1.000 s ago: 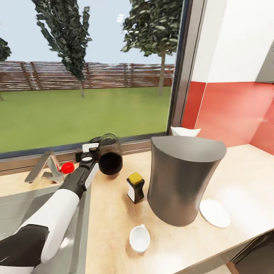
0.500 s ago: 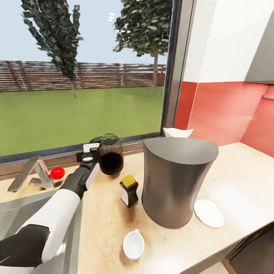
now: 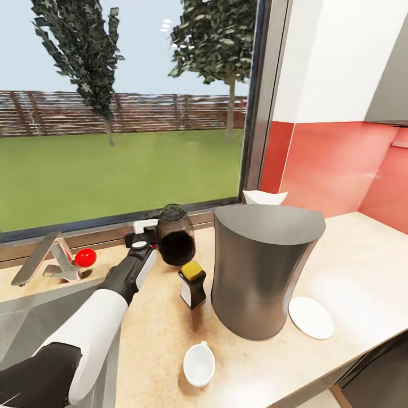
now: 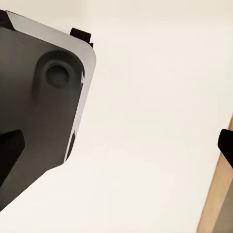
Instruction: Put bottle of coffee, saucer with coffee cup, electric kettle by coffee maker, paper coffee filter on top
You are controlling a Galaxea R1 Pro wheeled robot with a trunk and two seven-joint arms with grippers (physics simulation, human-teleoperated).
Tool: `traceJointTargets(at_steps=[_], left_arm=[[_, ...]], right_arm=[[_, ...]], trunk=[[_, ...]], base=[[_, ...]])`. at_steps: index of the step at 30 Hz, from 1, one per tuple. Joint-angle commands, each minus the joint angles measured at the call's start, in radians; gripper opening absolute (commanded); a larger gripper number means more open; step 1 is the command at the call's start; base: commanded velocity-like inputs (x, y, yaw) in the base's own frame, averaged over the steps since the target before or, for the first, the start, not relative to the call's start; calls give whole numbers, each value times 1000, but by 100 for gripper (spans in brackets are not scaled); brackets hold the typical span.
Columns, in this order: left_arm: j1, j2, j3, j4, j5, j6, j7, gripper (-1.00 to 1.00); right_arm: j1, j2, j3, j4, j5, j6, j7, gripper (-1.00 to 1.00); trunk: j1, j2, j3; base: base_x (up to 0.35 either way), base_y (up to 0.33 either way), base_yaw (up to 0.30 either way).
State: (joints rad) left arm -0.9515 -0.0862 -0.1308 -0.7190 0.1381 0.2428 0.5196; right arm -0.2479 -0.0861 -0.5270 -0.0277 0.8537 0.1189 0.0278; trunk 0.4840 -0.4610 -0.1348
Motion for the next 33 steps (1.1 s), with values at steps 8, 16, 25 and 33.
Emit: traceJointTargets(at_steps=[8,16,25,33], left_arm=[[-2,-23,-7,26,3,-1,0,-100],[-3,-31,-7,62,3,-41,-11,-100],[-3,-49,-8,81,2,-42,-17,-100],[-3,-52,-9,90,1,-48,-18,100]], right_arm=[[1,0,-8,-1,11,2,3,100],[1,0,-8,-1,10,2,3,100],[1,-1,-8,-1,10,2,3,100],[1,-1,-8,-1,10,2,3,100]], trunk=[[0,-2,-2],[0,-2,-2],[0,-2,-2],[0,-2,-2]], base=[[0,0,0],[0,0,0],[0,0,0],[0,0,0]])
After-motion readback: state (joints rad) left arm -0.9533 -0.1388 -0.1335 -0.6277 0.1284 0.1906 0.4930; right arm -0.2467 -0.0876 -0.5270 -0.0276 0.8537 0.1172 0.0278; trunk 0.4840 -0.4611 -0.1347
